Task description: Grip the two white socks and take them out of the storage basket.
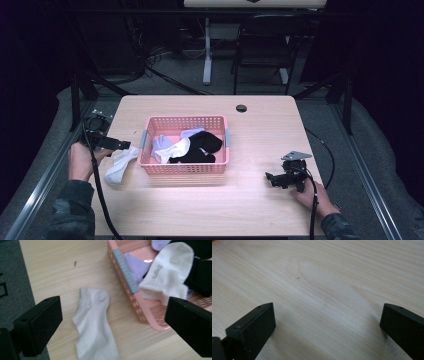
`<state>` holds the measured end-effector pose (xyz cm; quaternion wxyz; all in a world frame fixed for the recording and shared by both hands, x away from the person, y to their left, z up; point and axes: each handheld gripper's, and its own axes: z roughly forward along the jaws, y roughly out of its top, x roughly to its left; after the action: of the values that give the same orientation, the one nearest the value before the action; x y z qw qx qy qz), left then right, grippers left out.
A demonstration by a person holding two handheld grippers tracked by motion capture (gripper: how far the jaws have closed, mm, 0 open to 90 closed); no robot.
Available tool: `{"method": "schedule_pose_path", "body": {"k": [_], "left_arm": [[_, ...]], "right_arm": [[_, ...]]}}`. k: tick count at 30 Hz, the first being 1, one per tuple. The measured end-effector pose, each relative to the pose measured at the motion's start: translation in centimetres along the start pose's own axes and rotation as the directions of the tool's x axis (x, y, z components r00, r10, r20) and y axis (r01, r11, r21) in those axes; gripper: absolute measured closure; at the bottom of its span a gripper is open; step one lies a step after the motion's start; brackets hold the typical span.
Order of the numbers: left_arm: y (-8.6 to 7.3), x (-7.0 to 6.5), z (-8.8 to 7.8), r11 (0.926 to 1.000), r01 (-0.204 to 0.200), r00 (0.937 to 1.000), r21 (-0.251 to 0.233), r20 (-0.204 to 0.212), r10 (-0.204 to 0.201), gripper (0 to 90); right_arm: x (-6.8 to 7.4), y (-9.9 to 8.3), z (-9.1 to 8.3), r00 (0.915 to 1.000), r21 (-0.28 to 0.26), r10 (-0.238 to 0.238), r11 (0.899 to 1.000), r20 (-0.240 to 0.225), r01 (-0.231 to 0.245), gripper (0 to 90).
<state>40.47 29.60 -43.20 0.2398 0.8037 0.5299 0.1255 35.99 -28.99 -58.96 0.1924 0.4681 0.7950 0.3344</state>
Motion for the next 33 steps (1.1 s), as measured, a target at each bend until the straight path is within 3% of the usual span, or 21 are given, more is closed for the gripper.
{"method": "schedule_pose_path", "body": {"k": [4,7,18,25,26,28,29,31,33], "left_arm": [[0.8,-1.2,-0.1,0.9992,-0.04,0.999,-0.008,0.017,0.04,0.0],[1.7,-2.7,0.6,0.9955,-0.095,0.9943,-0.002,0.049,0.095,0.0],[4.0,-6.0,3.7,0.9815,-0.184,0.9777,0.053,0.113,0.177,0.0],[4.7,-7.5,5.5,0.9745,-0.206,0.9712,0.089,0.141,0.192,0.1],[4.9,-8.0,6.3,0.9678,-0.225,0.9682,0.113,0.138,0.209,0.1],[4.9,-8.2,6.7,0.9659,-0.227,0.9679,0.125,0.139,0.21,0.7],[4.9,-8.7,7.8,0.9582,-0.239,0.966,0.158,0.139,0.218,0.7],[4.9,-9.0,8.6,0.9517,-0.245,0.9647,0.185,0.144,0.221,1.8],[4.9,-9.2,9.3,0.9518,-0.233,0.9667,0.199,0.154,0.204,3.4]], "right_arm": [[0.0,0.0,0.0,1.0,0.0,0.0,1.0,0.0,0.0,0.0],[0.0,0.0,0.0,1.0,0.0,0.0,1.0,0.0,0.0,0.0],[0.0,0.0,0.0,1.0,0.0,0.0,1.0,0.0,0.0,0.0],[0.0,0.0,0.0,1.0,0.0,0.0,1.0,0.0,0.0,0.0],[0.0,0.0,0.0,1.0,0.0,-0.001,1.0,0.0,0.001,0.0],[0.0,0.0,0.0,1.0,0.0,-0.001,1.0,0.0,0.001,0.0],[0.0,0.0,0.0,1.0,0.0,0.0,1.0,0.0,0.0,0.0],[0.0,0.0,0.0,1.0,0.0,0.0,1.0,0.0,0.0,0.0],[0.0,0.0,0.0,1.0,0.0,-0.001,1.0,0.0,0.001,0.0]]}}
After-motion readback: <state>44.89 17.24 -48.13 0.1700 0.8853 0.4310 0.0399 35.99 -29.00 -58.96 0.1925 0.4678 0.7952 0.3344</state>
